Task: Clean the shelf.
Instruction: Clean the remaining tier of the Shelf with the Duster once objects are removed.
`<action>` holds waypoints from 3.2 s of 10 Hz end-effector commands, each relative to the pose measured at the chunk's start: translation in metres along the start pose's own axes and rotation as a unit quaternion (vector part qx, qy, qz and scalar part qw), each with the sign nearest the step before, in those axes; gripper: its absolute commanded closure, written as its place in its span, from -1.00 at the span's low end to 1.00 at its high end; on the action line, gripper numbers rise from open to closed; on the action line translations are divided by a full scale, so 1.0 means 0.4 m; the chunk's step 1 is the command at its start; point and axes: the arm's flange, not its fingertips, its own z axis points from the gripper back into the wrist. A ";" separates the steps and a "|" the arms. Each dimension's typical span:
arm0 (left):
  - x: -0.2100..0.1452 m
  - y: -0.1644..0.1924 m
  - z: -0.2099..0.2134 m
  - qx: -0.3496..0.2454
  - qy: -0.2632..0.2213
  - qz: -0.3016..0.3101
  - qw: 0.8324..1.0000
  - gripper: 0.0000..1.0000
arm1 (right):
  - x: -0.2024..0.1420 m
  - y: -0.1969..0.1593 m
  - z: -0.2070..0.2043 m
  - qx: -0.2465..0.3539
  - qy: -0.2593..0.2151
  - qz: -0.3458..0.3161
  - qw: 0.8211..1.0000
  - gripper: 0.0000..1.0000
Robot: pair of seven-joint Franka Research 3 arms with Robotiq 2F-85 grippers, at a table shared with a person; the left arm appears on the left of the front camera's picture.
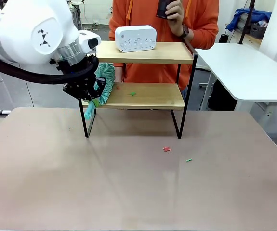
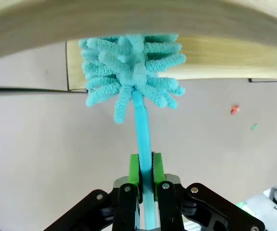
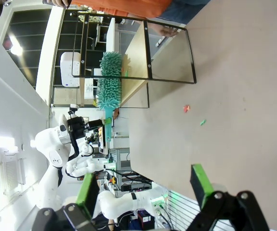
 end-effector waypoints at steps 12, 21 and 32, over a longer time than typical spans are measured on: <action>-0.118 -0.036 0.078 -0.162 0.315 -0.451 0.819 0.75 | 0.005 0.004 -0.001 0.011 -0.005 0.014 1.000 -1.00; -0.313 0.219 0.444 -0.253 0.085 -0.516 0.814 0.75 | 0.005 0.004 -0.001 0.011 -0.005 0.014 1.000 -1.00; -0.299 0.635 0.394 -0.198 -0.086 0.268 0.939 0.75 | 0.005 0.004 -0.001 0.011 -0.005 0.014 1.000 -1.00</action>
